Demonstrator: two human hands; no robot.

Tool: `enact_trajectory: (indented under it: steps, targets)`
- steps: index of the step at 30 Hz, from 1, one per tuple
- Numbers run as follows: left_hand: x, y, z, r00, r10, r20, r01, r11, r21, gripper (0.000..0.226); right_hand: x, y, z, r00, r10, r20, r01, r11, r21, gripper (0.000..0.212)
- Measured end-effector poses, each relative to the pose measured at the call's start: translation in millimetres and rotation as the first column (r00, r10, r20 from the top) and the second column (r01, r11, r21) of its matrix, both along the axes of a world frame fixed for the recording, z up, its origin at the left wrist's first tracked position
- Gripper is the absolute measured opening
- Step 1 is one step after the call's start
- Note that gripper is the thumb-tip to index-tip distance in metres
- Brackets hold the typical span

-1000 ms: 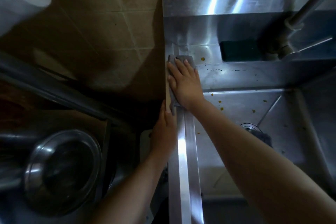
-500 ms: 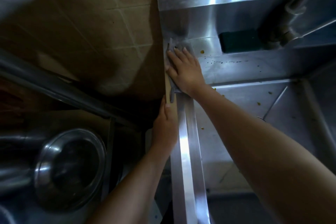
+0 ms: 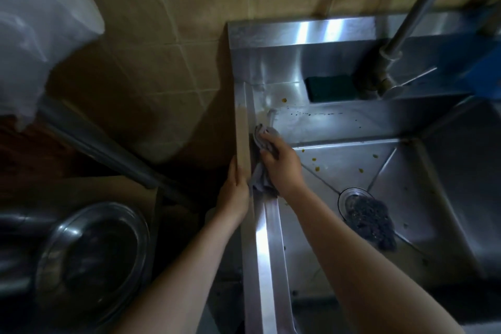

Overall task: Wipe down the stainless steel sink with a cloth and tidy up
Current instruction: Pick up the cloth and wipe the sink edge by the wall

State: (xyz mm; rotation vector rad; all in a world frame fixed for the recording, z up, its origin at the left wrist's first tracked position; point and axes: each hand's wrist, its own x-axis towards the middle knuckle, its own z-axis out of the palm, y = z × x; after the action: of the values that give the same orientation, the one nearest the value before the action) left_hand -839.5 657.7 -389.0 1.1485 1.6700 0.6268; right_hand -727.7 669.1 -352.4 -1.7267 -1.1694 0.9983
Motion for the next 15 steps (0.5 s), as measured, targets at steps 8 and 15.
enact_trajectory:
  steps: [8, 15]
  targets:
    - [7.1, 49.6, 22.9, 0.982, 0.008, -0.187, 0.018, 0.990, 0.137, 0.055, 19.8, 18.0, 19.5, 0.987, -0.093, -0.133, 0.096, 0.995, 0.009, 0.033]
    - [23.6, 108.1, 22.3, 0.882, -0.122, -0.454, 0.234, 0.952, 0.198, 0.050, 40.6, 68.1, 19.6, 0.982, -0.153, 0.110, 0.141, 0.984, 0.105, 0.036]
